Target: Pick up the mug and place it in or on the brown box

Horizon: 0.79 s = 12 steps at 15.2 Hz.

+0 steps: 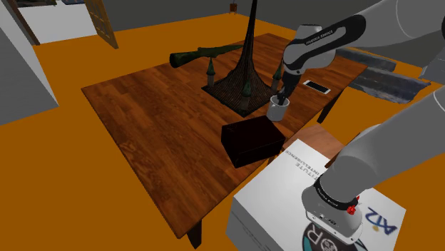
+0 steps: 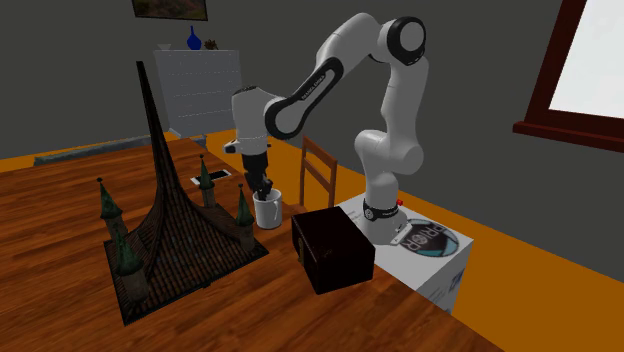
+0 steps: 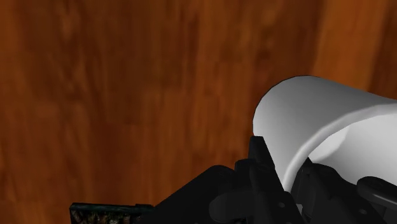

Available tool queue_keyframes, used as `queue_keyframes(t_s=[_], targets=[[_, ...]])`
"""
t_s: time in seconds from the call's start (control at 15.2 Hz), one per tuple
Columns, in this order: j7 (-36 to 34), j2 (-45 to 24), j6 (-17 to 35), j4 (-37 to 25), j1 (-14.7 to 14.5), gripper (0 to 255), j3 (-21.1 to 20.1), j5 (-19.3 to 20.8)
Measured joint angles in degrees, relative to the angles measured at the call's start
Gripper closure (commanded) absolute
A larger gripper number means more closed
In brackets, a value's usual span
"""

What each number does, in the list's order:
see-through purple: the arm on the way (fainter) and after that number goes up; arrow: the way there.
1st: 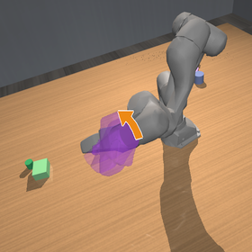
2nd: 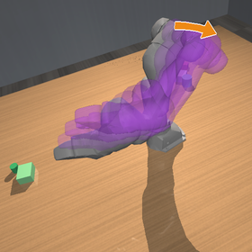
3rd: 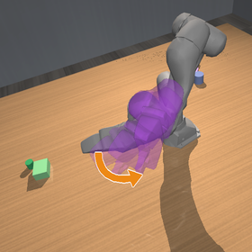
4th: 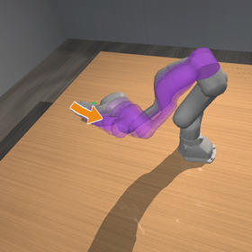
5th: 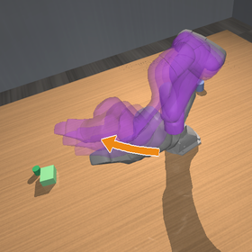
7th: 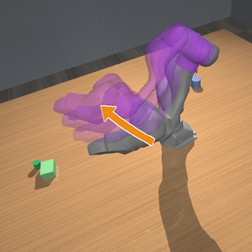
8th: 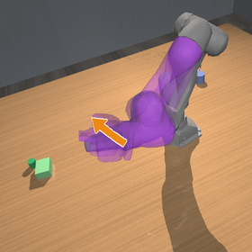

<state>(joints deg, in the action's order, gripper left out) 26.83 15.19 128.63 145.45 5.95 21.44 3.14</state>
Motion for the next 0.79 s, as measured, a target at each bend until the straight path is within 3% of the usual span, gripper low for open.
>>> queue_keyframes(t_s=[0.79], targets=[[-1.51,5.42,-10.46,-5.25,0.48,255,-1.32,1.22]])
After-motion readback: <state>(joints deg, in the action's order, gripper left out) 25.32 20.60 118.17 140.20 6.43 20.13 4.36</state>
